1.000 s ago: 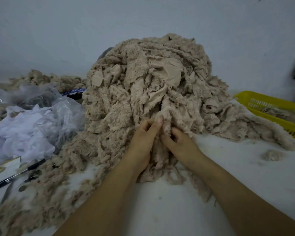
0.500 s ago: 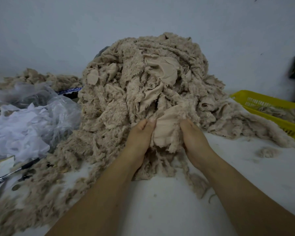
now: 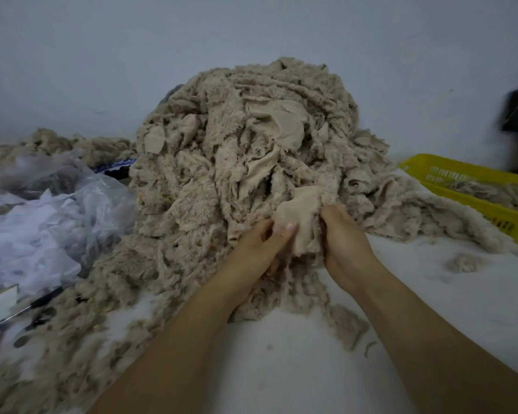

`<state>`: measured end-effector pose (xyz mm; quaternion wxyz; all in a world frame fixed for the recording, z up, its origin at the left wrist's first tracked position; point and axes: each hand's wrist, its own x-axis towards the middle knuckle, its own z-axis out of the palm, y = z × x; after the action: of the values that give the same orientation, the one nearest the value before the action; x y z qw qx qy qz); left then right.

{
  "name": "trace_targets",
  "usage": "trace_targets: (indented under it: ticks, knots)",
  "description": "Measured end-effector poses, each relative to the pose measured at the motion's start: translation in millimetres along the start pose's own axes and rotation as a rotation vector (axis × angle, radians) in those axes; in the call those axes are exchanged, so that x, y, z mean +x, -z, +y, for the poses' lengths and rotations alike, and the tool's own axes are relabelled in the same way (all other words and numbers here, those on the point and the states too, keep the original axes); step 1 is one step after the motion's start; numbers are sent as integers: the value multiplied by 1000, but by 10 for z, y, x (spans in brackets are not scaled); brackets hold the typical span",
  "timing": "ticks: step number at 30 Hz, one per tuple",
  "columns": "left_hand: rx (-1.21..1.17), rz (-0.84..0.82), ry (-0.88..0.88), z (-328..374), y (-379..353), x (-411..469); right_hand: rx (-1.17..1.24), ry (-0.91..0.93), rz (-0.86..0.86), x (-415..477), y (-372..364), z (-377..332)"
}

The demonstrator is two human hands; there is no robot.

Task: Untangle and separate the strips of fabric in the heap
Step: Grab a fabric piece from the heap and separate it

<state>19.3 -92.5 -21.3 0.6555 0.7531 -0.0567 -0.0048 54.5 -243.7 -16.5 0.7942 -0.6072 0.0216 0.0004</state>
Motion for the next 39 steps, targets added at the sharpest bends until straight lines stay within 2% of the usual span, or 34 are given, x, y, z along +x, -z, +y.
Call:
trace_targets:
  ticks: [4,7,14,16,18,21,24,26,30,31,32,34,35,37,39]
  knots:
    - [3,-103,5,14,19,-52,64,20,-20,4,38,3]
    - [-39,-60,-37,1,22,-55,91,26,-3,-33,37,-44]
    - [-716,-55,-57,30,251,43,134,-61,213,-1,114,-132]
    - [-697,16,-31,33,274,63,130,-53,198,-14,114,-140]
    - [-518,51,-3,29,210,50,153,-44,159,-35,80,-131]
    - [-285,-110,24,16,74,-18,172,-39,127,-50,33,-106]
    - [-144,-241,5,7,39,-80,133,-29,169,-36,32,-89]
    - [-189,-194,-7,29,61,-85,119,-52,212,-12,52,-83]
    - [-662,-17,-40,113,318,-11,235,-82,340,47,177,-160]
    - [-681,43,-42,130,365,-3,245,-68,339,51,197,-180]
    - [-578,103,-49,114,374,6,227,-54,322,44,198,-184]
    - [-105,184,-88,61,276,13,81,6,269,15,141,-165]
    - [91,169,-148,51,197,7,-75,76,245,-12,90,-142]
    - [259,60,-252,32,81,1,-472,360,153,-114,-23,-86]
    - [250,32,-322,49,65,-6,-724,713,-38,-217,-121,-27]
